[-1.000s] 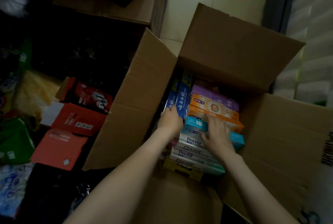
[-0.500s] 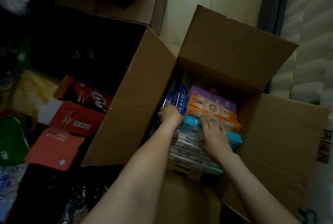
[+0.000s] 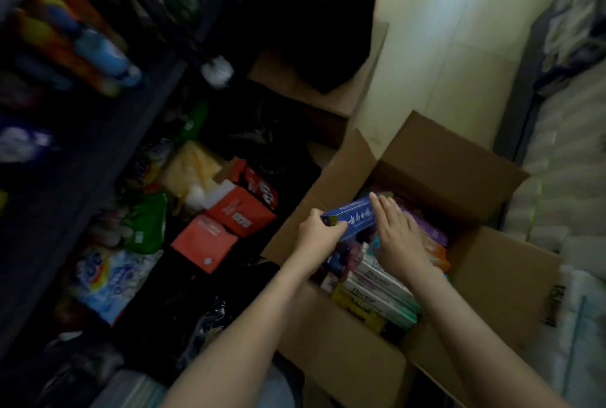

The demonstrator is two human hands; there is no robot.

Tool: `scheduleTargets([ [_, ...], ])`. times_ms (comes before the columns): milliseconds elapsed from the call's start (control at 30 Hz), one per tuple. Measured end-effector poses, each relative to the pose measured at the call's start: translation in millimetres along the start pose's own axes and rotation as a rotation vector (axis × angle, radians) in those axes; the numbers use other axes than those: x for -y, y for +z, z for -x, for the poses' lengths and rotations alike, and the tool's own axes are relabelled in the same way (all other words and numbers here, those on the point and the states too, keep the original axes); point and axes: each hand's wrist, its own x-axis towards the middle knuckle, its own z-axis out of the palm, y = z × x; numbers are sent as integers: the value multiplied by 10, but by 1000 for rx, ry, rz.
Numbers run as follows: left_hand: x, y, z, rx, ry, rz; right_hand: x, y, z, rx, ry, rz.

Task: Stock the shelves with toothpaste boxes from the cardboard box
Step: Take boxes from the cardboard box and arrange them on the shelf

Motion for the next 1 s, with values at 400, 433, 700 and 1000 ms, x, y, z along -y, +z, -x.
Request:
scheduleTargets([
  [400,31,-2889,1731,-244,318,171,2298,-1995,-122,-414,-628,312],
  [433,57,-3092,1802,-367,321,27,2538,-2070,-148,-424,-656,318],
  [700,334,-4253,1990,-858,379,-823,4218,-2395,-409,-507,-890,295],
  [1000,658,-5248,1260,-1073,256,-714,5310,-2086,-1384,-815,-1048,221],
])
